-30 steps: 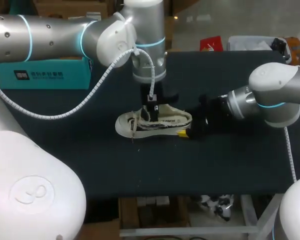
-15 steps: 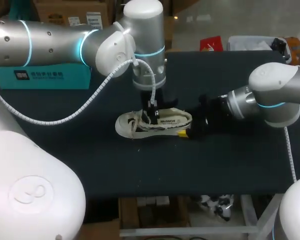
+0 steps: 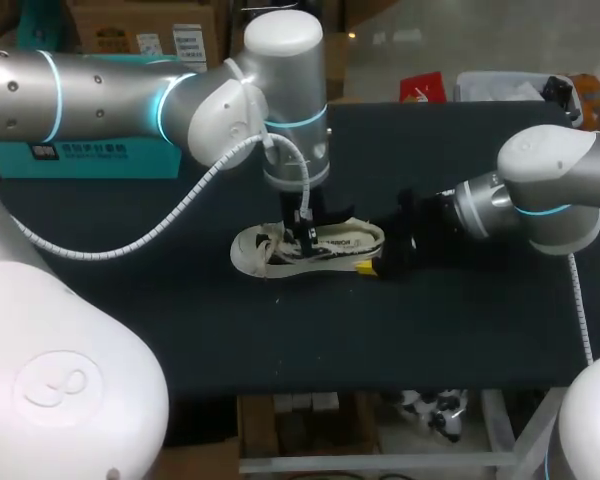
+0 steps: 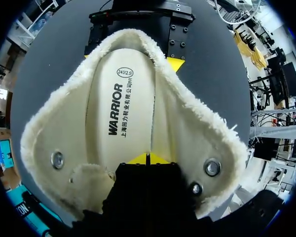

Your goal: Open the shoe tongue, take the insole out of the shoe, put the insole back into the shoe, and pack the shoe into the shoebox

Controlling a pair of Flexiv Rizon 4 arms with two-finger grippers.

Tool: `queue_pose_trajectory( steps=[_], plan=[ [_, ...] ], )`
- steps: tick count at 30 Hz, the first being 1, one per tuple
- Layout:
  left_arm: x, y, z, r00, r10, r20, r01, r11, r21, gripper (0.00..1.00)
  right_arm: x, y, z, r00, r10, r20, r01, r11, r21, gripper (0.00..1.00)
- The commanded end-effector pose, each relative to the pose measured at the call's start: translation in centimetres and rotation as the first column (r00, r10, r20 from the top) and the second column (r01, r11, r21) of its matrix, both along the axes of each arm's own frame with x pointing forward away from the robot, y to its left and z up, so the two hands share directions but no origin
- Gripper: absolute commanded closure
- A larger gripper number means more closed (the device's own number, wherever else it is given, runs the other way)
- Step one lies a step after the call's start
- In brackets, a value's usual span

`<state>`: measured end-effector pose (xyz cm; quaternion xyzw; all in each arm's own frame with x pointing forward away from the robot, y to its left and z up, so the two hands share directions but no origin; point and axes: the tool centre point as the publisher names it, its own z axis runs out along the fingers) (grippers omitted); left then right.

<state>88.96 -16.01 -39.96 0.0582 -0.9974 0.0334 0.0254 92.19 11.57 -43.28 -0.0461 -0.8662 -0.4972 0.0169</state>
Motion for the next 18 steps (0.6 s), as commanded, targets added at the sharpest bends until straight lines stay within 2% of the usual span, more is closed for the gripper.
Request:
queue_pose_trajectory(
  steps=[1, 2, 3, 7, 12, 18],
  plan=[
    [-0.8, 0.0, -1.6, 1.0, 0.0, 0.015, 0.0, 1.0, -0.011, 0.95, 0.1, 0.0, -0.6, 1.0, 0.0, -0.001, 0.0, 1.0, 0.002, 1.0],
    [-0.8, 0.0, -1.5, 1.0, -0.001, 0.017, 0.001, 1.0, -0.014, 0.84, 0.1, 0.0, -0.6, 1.0, 0.0, -0.001, 0.0, 1.0, 0.002, 1.0],
    [-0.8, 0.0, -1.4, 1.0, 0.0, 0.026, 0.001, 1.0, -0.015, 0.82, 0.1, 0.0, -0.6, 1.0, 0.0, -0.001, 0.0, 1.0, 0.002, 1.0],
    [-0.8, -0.1, -1.5, 0.999, 0.006, 0.045, -0.005, 1.0, -0.016, 0.82, 0.1, 0.0, -0.6, 1.0, 0.0, -0.001, 0.0, 1.0, 0.002, 1.0],
    [-1.0, -0.4, -2.2, 0.994, 0.025, 0.105, -0.026, 1.0, 0.0, 0.89, 0.1, 0.0, -0.6, 1.0, 0.0, -0.001, 0.0, 1.0, 0.002, 1.0],
    [-0.9, -0.7, -3.3, 0.985, 0.037, 0.166, -0.04, 0.999, 0.015, 0.85, 0.1, 0.0, -0.6, 1.0, 0.0, -0.001, 0.0, 1.0, 0.002, 1.0]
  ],
)
